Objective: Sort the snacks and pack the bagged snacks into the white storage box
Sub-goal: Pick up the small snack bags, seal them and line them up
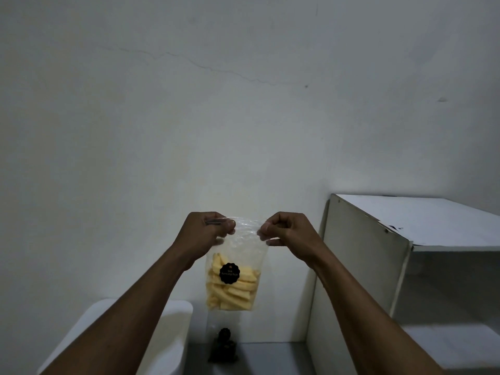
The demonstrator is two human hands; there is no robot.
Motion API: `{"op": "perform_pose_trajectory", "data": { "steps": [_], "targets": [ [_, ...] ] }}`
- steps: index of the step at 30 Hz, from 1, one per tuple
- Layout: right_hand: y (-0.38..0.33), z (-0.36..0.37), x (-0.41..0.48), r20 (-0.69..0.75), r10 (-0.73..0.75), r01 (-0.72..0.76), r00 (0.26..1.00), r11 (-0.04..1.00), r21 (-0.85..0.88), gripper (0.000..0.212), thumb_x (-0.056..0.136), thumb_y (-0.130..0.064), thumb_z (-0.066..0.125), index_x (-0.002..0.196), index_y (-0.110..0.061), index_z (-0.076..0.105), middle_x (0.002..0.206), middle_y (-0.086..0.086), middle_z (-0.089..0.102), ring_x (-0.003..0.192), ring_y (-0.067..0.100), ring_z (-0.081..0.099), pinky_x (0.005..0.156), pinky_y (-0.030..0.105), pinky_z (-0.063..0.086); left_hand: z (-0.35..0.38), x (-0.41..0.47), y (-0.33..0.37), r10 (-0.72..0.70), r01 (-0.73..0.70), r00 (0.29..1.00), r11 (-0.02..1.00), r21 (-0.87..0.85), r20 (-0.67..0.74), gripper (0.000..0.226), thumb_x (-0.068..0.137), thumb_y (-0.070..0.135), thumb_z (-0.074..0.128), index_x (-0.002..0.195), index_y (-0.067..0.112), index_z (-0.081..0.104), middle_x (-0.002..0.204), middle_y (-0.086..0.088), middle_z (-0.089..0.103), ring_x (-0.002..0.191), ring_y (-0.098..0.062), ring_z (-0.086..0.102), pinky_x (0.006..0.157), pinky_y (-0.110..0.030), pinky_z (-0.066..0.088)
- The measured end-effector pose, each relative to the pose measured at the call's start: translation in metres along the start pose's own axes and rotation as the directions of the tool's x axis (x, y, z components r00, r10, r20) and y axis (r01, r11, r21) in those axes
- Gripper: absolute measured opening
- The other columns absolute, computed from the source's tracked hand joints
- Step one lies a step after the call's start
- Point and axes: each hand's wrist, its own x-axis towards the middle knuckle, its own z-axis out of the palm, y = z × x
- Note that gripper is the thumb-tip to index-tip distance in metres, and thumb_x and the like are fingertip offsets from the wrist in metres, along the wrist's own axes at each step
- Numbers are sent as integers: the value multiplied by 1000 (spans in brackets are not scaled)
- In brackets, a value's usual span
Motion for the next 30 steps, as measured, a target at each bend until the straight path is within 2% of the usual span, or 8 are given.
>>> {"op": "perform_pose_trajectory", "data": {
  "steps": [3,8,14,17,21,26,28,30],
  "targets": [
    [-4,4,1,49,-2,6,999,997,-73,15,92,-4,65,95,10,68,85,19,74,72,19,70,70,31,60,4,0,3,12,-13,1000,1000,20,23,11,85,15,74,85,4,76,83,-10,77,82,-15,70,77,-32,58],
    [-3,5,5,21,-24,26,999,996,-81,6,88,6,65,85,10,68,79,22,73,62,17,66,62,26,55,7,0,6,30,-33,999,996,84,32,9,85,14,73,84,6,76,81,-8,77,77,-15,68,78,-35,59],
    [-2,10,6,58,-8,15,998,992,-125,10,90,-6,67,86,3,70,79,17,74,67,20,68,70,35,60,10,1,2,27,-31,999,993,110,37,8,83,12,74,80,6,77,83,-15,76,72,-15,63,72,-30,54],
    [-2,13,7,10,8,-7,1000,994,-105,11,90,-4,67,86,7,69,76,17,74,65,21,68,72,40,60,11,1,-3,-23,21,999,998,60,44,11,84,18,75,86,7,76,84,-7,77,83,-18,68,76,-33,57],
    [0,21,2,-77,28,-37,997,993,-111,12,91,-11,68,88,1,68,80,11,77,75,20,75,76,41,63,17,5,-11,10,40,974,975,217,-227,37,74,43,82,99,20,68,94,5,71,89,-14,68,80,-34,55],
    [13,40,-6,-244,-38,-26,969,967,-254,11,89,-20,65,80,-14,66,73,-1,76,67,10,73,73,42,62,31,2,-13,-110,249,893,928,277,-436,65,70,61,76,109,17,48,109,-4,58,102,-26,59,87,-39,51],
    [18,47,-10,-265,-96,5,959,946,-325,11,91,-21,63,81,-16,64,72,-2,75,66,6,72,71,40,62,33,2,-13,-147,289,888,915,282,-436,62,73,64,71,104,14,50,103,-4,59,97,-24,58,86,-41,52],
    [22,53,-16,-240,-164,54,957,912,-406,11,93,-21,62,83,-17,63,73,-4,74,68,3,71,70,37,61,34,3,-11,-223,276,925,950,143,-308,52,82,57,67,89,6,61,90,-6,66,81,-21,63,80,-41,58]
  ]
}}
